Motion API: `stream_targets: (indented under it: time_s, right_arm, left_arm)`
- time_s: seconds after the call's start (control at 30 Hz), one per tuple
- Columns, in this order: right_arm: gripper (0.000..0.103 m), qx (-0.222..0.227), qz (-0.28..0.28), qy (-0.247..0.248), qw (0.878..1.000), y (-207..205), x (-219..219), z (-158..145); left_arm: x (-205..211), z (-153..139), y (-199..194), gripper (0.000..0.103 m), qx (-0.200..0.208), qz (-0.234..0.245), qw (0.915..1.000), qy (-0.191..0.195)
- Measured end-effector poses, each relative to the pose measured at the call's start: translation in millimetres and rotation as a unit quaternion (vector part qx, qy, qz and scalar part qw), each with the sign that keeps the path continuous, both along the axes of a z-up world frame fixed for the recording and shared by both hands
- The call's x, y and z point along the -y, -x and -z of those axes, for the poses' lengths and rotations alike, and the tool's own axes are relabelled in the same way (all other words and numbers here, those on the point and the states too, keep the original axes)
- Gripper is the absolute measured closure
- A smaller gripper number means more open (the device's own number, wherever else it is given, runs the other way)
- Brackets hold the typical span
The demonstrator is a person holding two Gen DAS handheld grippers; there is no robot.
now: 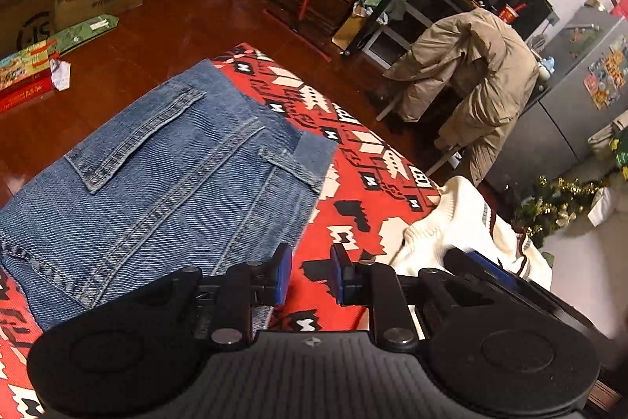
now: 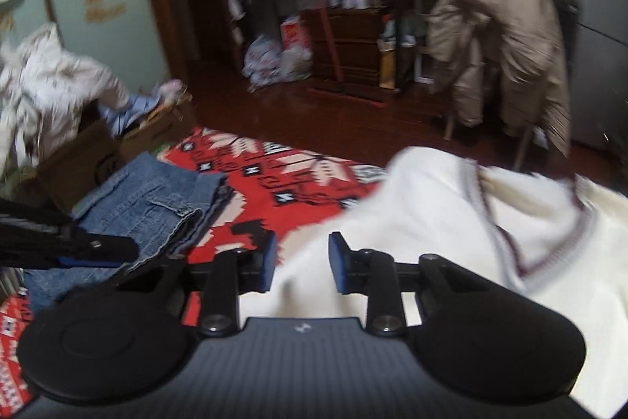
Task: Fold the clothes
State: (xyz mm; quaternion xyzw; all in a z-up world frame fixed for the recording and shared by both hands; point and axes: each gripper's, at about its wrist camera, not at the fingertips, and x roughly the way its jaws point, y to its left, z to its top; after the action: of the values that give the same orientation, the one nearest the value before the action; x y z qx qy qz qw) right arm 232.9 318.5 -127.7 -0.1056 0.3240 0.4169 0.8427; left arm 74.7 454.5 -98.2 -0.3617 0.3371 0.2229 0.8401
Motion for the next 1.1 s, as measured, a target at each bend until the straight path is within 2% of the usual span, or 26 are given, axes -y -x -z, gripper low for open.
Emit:
stream_targets:
  time_s: [0.1,0.2,0.37,0.4,0.5,0.57,0.7,0.87,0.9,0.93,0.97,1.03,1.1]
  right_arm:
    - [0.072,-0.006,0.010,0.031,0.999,-14,-24,21]
    - [0.069,-0.018,0.022,0.043,0.999,-20,-28,34]
    - [0.067,0.015,0.017,0.066,0.998,-12,-27,45]
    - [0.068,0.025,0.016,0.072,0.997,-10,-27,46]
    - [0.092,0.026,0.033,0.068,0.997,-17,-28,47]
    - [0.096,0.008,0.041,0.048,0.998,-22,-29,44]
    - [0.096,-0.025,0.039,-0.017,0.999,-27,-31,28]
    - [0.091,-0.067,0.039,-0.012,0.997,-44,-38,40]
    - [0.084,-0.081,0.039,-0.014,0.996,-47,-37,41]
    - [0.073,-0.098,0.039,-0.028,0.994,-50,-34,38]
    - [0.069,-0.109,0.040,-0.047,0.992,-52,-28,32]
    - [0.070,-0.115,0.041,-0.076,0.990,-54,-15,17]
    - [0.070,-0.103,0.046,-0.082,0.990,-54,2,0]
  left_arm:
    - [-5,5,0,0.084,-0.003,0.000,1.0000,0.009]
    - [-7,9,0,0.084,-0.002,0.001,0.9999,0.016]
    - [-9,12,1,0.083,-0.003,-0.006,0.9996,0.027]
    - [-9,12,2,0.083,-0.006,-0.009,0.9997,0.024]
    - [-7,9,2,0.083,-0.021,-0.016,0.9997,-0.002]
    - [-7,8,3,0.083,-0.019,-0.017,0.9997,-0.001]
    - [-10,9,5,0.083,-0.014,-0.023,0.9996,0.004]
    - [-10,10,3,0.083,-0.010,-0.014,0.9998,0.007]
    - [-9,10,3,0.083,-0.008,-0.012,0.9999,0.007]
    - [-9,10,2,0.083,-0.003,-0.008,0.9999,0.009]
    - [-8,10,2,0.083,0.003,-0.004,0.9999,0.012]
    - [-7,10,1,0.083,0.016,0.006,0.9996,0.024]
    - [-4,10,0,0.083,0.023,0.016,0.9992,0.029]
